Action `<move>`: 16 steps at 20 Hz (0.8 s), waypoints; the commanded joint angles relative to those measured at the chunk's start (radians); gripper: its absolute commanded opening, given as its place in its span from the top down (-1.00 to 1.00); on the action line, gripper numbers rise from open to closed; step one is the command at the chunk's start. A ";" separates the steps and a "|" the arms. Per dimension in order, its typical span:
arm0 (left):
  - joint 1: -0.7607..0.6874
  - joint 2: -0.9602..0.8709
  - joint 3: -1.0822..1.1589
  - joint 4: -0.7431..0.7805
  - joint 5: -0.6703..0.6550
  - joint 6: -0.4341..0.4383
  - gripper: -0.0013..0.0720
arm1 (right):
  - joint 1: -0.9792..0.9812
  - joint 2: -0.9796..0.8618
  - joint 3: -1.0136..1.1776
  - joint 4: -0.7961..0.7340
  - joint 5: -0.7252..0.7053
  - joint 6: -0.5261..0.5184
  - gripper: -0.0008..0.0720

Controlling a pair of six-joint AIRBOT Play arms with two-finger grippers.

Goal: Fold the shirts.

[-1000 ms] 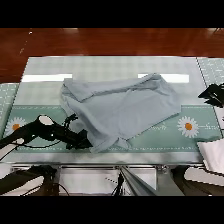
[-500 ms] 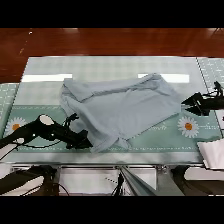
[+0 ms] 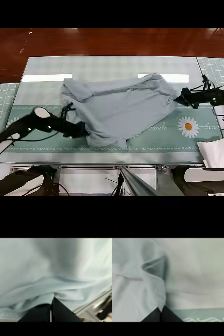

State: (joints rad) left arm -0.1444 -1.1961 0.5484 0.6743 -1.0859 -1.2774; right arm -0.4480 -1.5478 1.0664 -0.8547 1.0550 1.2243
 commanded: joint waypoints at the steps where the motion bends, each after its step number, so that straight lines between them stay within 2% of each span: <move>1: 0.078 0.147 0.213 -0.024 -0.091 0.013 0.87 | 0.011 0.105 0.144 0.031 0.099 -0.037 0.93; 3: 0.156 0.267 0.417 -0.024 -0.105 0.013 0.87 | 0.012 0.241 0.252 0.075 0.085 -0.037 0.93; 6: 0.298 0.396 0.796 -0.019 -0.093 0.012 0.87 | 0.011 0.462 0.409 0.114 -0.038 -0.030 0.93; 8: 0.389 0.420 1.053 -0.001 -0.094 0.006 0.87 | 0.011 0.598 0.495 0.112 -0.138 -0.002 0.93; 10: 0.449 0.421 1.265 0.028 -0.095 -0.039 0.87 | 0.011 0.703 0.566 0.086 -0.187 0.063 0.93; 13: 0.488 0.421 1.462 0.060 -0.161 -0.122 0.87 | 0.011 0.803 0.639 -0.030 -0.153 0.173 0.93; 16: 0.489 0.435 1.561 0.089 -0.326 -0.185 0.87 | 0.011 0.880 0.678 -0.150 -0.095 0.251 0.93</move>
State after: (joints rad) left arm 0.3214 -0.7750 1.9713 0.7235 -1.2858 -1.3880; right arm -0.4370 -0.7559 1.6913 -0.8860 0.9314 1.3819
